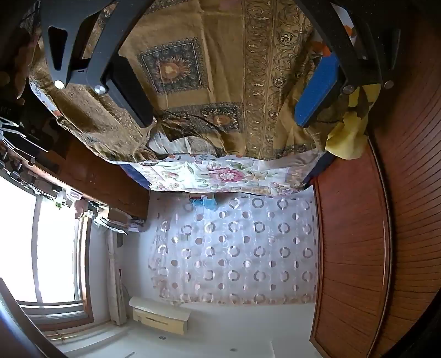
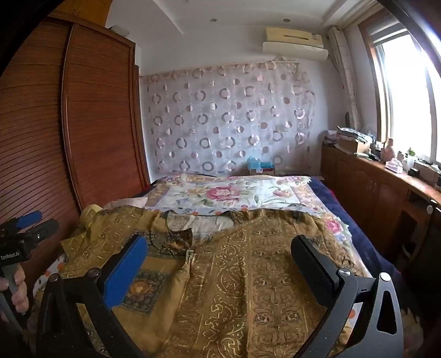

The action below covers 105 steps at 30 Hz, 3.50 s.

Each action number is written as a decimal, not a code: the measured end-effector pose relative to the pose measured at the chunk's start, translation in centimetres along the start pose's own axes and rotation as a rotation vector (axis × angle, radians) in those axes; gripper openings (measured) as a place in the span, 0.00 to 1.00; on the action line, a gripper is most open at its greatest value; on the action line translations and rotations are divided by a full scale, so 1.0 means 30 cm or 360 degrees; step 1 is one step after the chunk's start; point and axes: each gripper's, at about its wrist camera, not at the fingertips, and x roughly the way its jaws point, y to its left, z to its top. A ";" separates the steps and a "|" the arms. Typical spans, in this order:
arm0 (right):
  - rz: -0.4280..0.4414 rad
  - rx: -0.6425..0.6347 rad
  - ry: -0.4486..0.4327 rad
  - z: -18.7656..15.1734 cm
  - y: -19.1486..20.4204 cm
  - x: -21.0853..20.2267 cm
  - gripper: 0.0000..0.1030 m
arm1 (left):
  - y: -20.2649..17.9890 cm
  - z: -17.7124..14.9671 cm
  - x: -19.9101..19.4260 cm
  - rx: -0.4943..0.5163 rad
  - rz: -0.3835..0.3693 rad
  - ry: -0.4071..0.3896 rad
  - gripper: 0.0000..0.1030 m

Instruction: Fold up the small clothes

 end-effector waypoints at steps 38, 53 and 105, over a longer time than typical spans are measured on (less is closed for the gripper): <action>0.0007 -0.0003 -0.0008 0.002 0.010 -0.002 1.00 | -0.006 -0.008 -0.013 0.0001 0.0003 -0.0051 1.00; 0.0011 -0.0006 -0.0008 0.001 0.010 -0.004 1.00 | -0.008 -0.007 -0.014 0.0006 0.0006 -0.0055 1.00; 0.0126 -0.0058 0.0092 -0.017 0.029 0.047 1.00 | 0.103 -0.033 0.022 0.0020 0.0066 0.0086 1.00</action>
